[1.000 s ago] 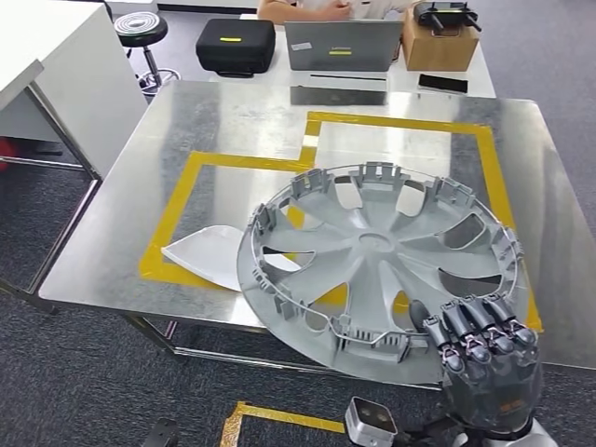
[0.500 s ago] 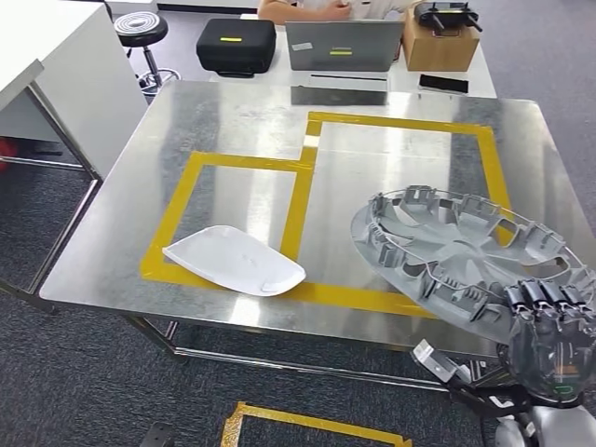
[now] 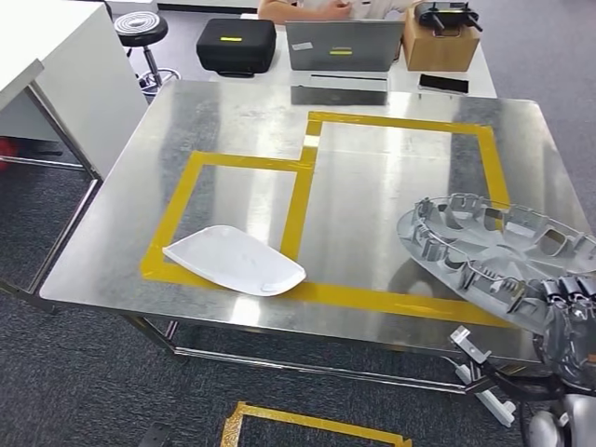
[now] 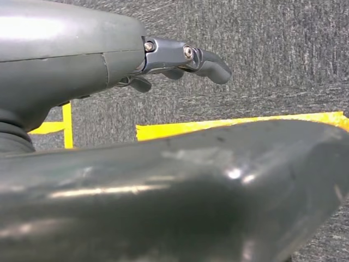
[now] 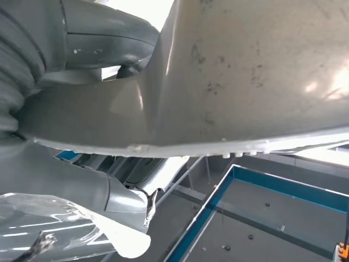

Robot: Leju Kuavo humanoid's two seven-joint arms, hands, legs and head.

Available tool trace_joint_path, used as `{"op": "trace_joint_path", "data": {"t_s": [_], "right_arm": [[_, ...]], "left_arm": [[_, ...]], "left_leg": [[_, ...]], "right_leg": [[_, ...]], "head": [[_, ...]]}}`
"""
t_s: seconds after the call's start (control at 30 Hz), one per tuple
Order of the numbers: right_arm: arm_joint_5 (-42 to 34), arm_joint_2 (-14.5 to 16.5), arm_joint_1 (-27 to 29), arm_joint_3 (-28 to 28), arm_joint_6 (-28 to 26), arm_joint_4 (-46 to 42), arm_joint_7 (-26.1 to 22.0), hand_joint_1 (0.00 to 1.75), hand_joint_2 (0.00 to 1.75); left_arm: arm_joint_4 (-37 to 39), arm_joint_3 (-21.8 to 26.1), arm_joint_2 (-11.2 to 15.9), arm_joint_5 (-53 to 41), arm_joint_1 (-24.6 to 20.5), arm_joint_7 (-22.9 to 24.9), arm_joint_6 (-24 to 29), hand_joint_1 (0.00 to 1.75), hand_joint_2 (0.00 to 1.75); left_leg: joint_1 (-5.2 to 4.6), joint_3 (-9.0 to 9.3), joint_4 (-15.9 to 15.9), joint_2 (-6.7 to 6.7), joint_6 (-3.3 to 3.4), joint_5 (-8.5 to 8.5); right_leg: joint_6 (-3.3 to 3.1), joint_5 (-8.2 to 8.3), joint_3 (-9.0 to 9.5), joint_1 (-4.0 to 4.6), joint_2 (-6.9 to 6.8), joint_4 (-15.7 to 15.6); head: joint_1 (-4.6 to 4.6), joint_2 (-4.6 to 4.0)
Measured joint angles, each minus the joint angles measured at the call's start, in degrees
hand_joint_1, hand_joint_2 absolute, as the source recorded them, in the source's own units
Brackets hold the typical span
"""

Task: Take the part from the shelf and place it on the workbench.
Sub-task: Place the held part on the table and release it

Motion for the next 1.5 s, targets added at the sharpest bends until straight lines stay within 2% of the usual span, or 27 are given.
{"op": "trace_joint_path", "data": {"t_s": [0.27, 0.37, 0.43, 0.53, 0.6, 0.7, 0.77, 0.9, 0.97, 1.07, 1.17, 1.5], "right_arm": [[0.00, -1.60, -0.94, -0.07, -0.02, 2.01, 0.43, 1.75, 1.75], [0.00, -3.56, -1.76, 0.31, -0.02, 2.99, 2.38, 1.75, 1.75], [0.00, -5.93, -2.78, 1.43, -0.02, 4.18, 5.57, 1.75, 1.75], [0.00, -10.55, -4.93, 4.68, -0.02, 6.58, 11.88, 1.75, 1.75], [0.00, -13.88, -6.79, 8.10, -0.02, 8.42, 18.60, 1.75, 1.75], [-0.01, -20.20, -10.67, 16.39, 0.00, 12.00, 30.69, 1.75, 1.75], [-0.01, -23.52, -13.01, 21.56, -0.01, 14.06, 36.62, 1.75, 1.75], [-0.02, -28.97, -17.93, 33.56, -0.01, 17.92, 49.52, 1.75, 1.75], [-0.04, -30.90, -20.14, 39.50, -0.01, 19.71, 53.63, 1.75, 1.75], [-0.01, -32.66, -21.87, 45.50, -0.02, 21.34, 54.84, 1.75, 1.75], [-0.01, -33.46, -23.10, 48.67, -0.02, 22.14, 54.87, 1.75, 1.75], [0.01, -33.49, -28.37, 58.44, -0.02, 23.59, 54.88, 1.75, 1.75]], "left_arm": [[0.00, -0.63, 0.04, -0.18, -0.09, 0.09, 0.15, 0.00, 0.00], [0.00, -1.00, 0.15, -0.51, -0.35, 0.33, 0.23, 0.00, 0.00], [0.00, -1.37, 0.29, -0.77, -0.54, 0.50, 0.28, 0.00, 0.00], [0.00, -2.06, 0.47, -1.21, -1.01, 0.84, 0.52, 0.00, 0.00], [0.00, -2.52, 0.50, -1.46, -1.32, 1.04, 0.77, 0.00, 0.00], [0.00, -3.08, 0.54, -1.52, -1.64, 1.21, 1.01, 0.00, 0.00], [0.00, -3.37, 0.58, -1.53, -1.68, 1.28, 1.15, 0.00, 0.00], [0.00, -3.79, 0.66, -1.53, -1.72, 1.58, 1.45, 0.00, 0.00], [0.00, -3.90, 0.74, -1.52, -1.73, 1.80, 1.57, 0.00, 0.00], [0.00, -4.04, 0.88, -1.51, -1.73, 1.96, 1.69, 0.00, 0.00], [0.00, -4.26, 0.96, -1.51, -1.75, 2.15, 1.73, 0.00, 0.00], [0.00, -5.86, 0.96, -1.81, -2.64, 3.29, 1.84, 0.00, 0.00]], "left_leg": [[0.00, 0.00, 0.01, 0.00, 0.01, -0.01], [0.00, -0.02, 0.01, 0.00, 0.02, -0.01], [-0.01, -0.03, 0.01, 0.00, 0.02, -0.01], [-0.03, -0.02, 0.05, 0.00, 0.02, -0.01], [-0.06, -0.04, 0.07, 0.00, 0.03, 0.00], [-0.08, -0.04, 0.11, -0.01, 0.07, 0.03], [-0.08, -0.04, 0.12, -0.01, 0.07, 0.03], [-0.08, -0.05, 0.12, -0.01, 0.08, 0.03], [-0.07, -0.05, 0.12, -0.02, 0.08, 0.02], [-0.07, -0.06, 0.12, -0.03, 0.08, 0.01], [-0.07, -0.07, 0.12, -0.03, 0.09, 0.00], [-0.07, -0.06, 0.12, -0.02, 0.10, 0.01]], "right_leg": [[0.00, 0.00, -0.01, 0.00, 0.00, 0.00], [0.00, 0.00, -0.01, 0.00, -0.02, 0.00], [0.01, 0.01, 0.00, -0.01, -0.01, 0.00], [0.04, 0.04, 0.01, -0.05, 0.01, 0.00], [0.06, 0.06, 0.01, -0.08, 0.00, 0.00], [0.08, 0.08, 0.01, -0.10, -0.01, 0.00], [0.08, 0.08, 0.01, -0.10, 0.00, 0.00], [0.09, 0.08, 0.00, -0.09, -0.02, 0.00], [0.09, 0.08, -0.01, -0.09, -0.02, 0.00], [0.08, 0.07, -0.02, -0.08, -0.03, 0.00], [0.08, 0.06, -0.03, -0.08, -0.02, 0.01], [0.09, 0.08, 0.00, -0.08, -0.02, 0.01]], "head": [[-0.02, 0.00], [-0.02, 0.00], [-0.01, 0.00], [0.00, 0.00], [-0.01, 0.00], [-0.01, 0.00], [-0.01, 0.00], [-0.01, 0.00], [-0.02, 0.00], [-0.01, 0.00], [-0.02, 0.00], [-0.02, 0.00]]}}
